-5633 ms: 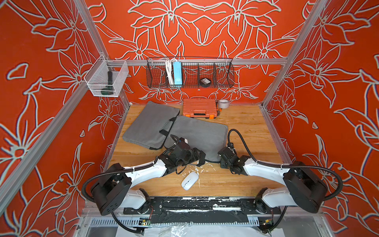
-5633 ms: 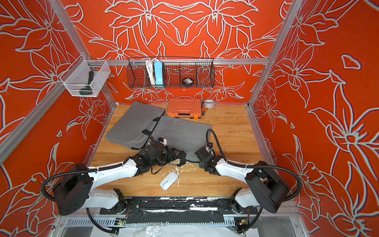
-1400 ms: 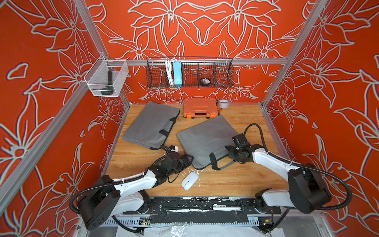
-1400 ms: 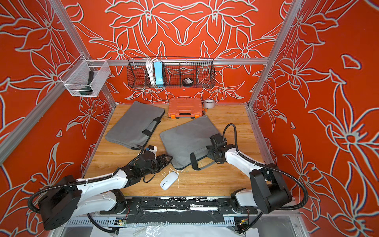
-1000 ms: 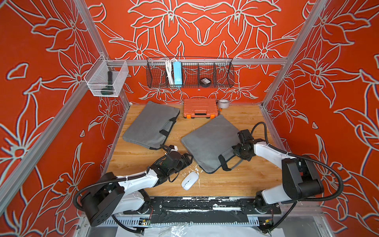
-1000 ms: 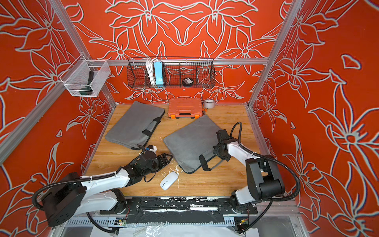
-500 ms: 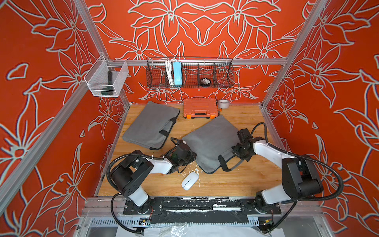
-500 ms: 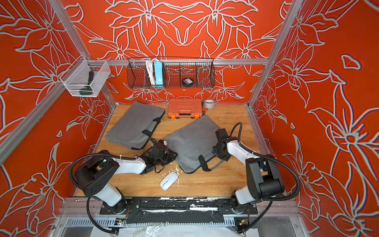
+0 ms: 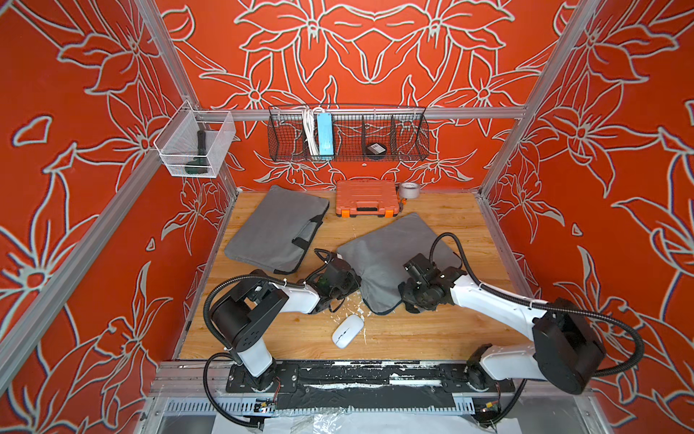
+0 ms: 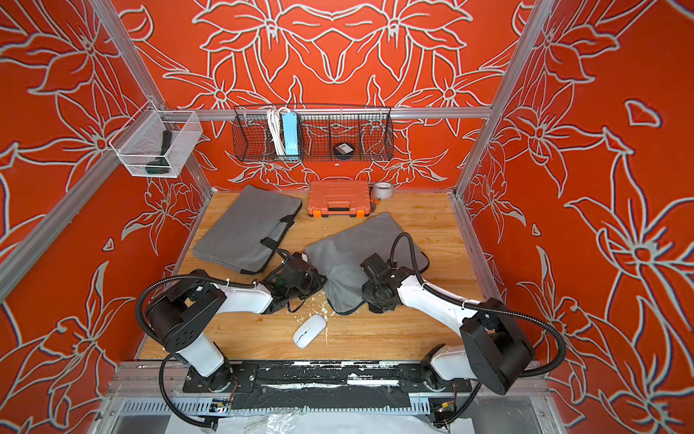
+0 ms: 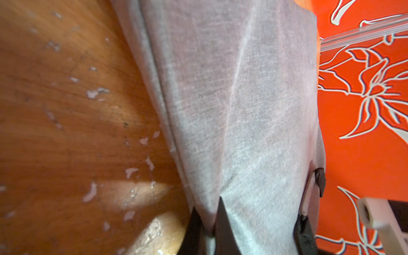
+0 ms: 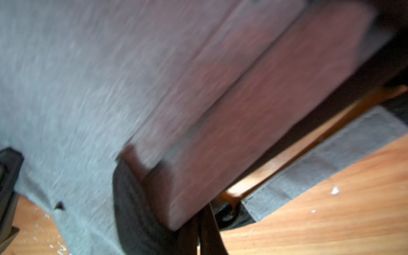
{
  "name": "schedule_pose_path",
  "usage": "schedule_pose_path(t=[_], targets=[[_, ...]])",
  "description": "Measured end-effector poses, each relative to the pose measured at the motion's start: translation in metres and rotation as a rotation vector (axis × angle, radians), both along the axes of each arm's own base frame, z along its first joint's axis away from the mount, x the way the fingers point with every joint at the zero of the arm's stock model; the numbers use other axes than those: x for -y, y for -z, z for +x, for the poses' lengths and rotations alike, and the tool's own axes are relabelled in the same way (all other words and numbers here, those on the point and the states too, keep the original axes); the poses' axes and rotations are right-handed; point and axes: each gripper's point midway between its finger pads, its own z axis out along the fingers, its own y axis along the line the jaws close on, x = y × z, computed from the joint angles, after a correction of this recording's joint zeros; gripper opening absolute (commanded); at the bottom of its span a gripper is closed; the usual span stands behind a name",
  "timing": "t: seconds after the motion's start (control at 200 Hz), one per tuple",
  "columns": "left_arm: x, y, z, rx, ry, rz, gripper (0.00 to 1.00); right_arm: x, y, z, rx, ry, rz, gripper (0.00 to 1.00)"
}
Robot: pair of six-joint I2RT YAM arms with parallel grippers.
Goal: Put the mouse into the laptop bag
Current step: Unzip the zipper on the zippered laptop bag.
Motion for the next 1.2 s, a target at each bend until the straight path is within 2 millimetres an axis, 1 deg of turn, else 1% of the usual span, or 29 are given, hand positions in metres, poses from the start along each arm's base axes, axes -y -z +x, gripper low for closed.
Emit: schedule_pose_path(t=[0.115, 0.235, 0.33, 0.51, 0.591, 0.651, 0.661, 0.691, 0.756, 0.801, 0.841, 0.871, 0.946, 1.041, 1.111, 1.201], targets=[[0.0, 0.0, 0.001, -0.002, -0.005, 0.0, 0.0, -0.014, 0.001, -0.012, 0.0, -0.041, -0.006, 0.0], [0.001, -0.001, 0.002, -0.007, -0.005, 0.001, 0.0, -0.036, 0.01, -0.027, -0.024, -0.104, -0.004, 0.0], [0.001, -0.001, 0.002, -0.012, -0.005, 0.004, 0.0, -0.046, 0.013, -0.03, -0.035, -0.125, -0.012, 0.0], [0.001, -0.003, 0.001, -0.009, -0.005, 0.003, 0.0, -0.05, 0.01, -0.029, -0.025, -0.137, -0.006, 0.0], [-0.002, -0.006, -0.002, -0.004, -0.006, -0.002, 0.0, -0.049, 0.01, -0.028, -0.023, -0.145, -0.012, 0.0], [-0.005, -0.009, -0.007, 0.001, -0.008, -0.007, 0.0, -0.045, 0.01, -0.026, -0.021, -0.135, -0.023, 0.0], [-0.006, -0.01, -0.008, 0.004, -0.01, -0.007, 0.02, -0.045, 0.01, -0.026, -0.021, -0.135, -0.023, 0.0], [-0.009, -0.012, -0.011, 0.01, -0.013, -0.011, 0.11, -0.042, 0.01, -0.024, -0.023, -0.126, -0.026, 0.0], [-0.011, -0.019, -0.022, 0.026, -0.008, -0.018, 0.37, -0.032, 0.01, -0.015, -0.033, -0.085, -0.021, 0.0], [-0.009, -0.023, -0.031, 0.038, 0.005, -0.023, 0.52, -0.022, 0.011, -0.007, -0.039, -0.046, -0.016, 0.0], [-0.006, -0.027, -0.039, 0.047, 0.023, -0.032, 0.62, -0.011, 0.012, 0.001, -0.043, -0.004, -0.012, 0.0], [-0.004, -0.03, -0.044, 0.053, 0.034, -0.041, 0.67, -0.003, 0.014, 0.004, -0.049, 0.023, -0.013, 0.0], [0.002, -0.035, -0.055, 0.057, 0.056, -0.07, 0.71, 0.02, 0.018, 0.006, -0.067, 0.085, -0.027, 0.0], [0.0, -0.036, -0.058, 0.062, 0.057, -0.076, 0.75, 0.048, 0.019, 0.005, -0.071, 0.154, -0.044, 0.0], [-0.001, -0.035, -0.058, 0.063, 0.051, -0.072, 0.77, 0.063, 0.019, 0.005, -0.074, 0.198, -0.051, 0.0], [-0.002, -0.035, -0.056, 0.068, 0.041, -0.065, 0.8, 0.074, 0.019, 0.006, -0.077, 0.226, -0.057, 0.0]])
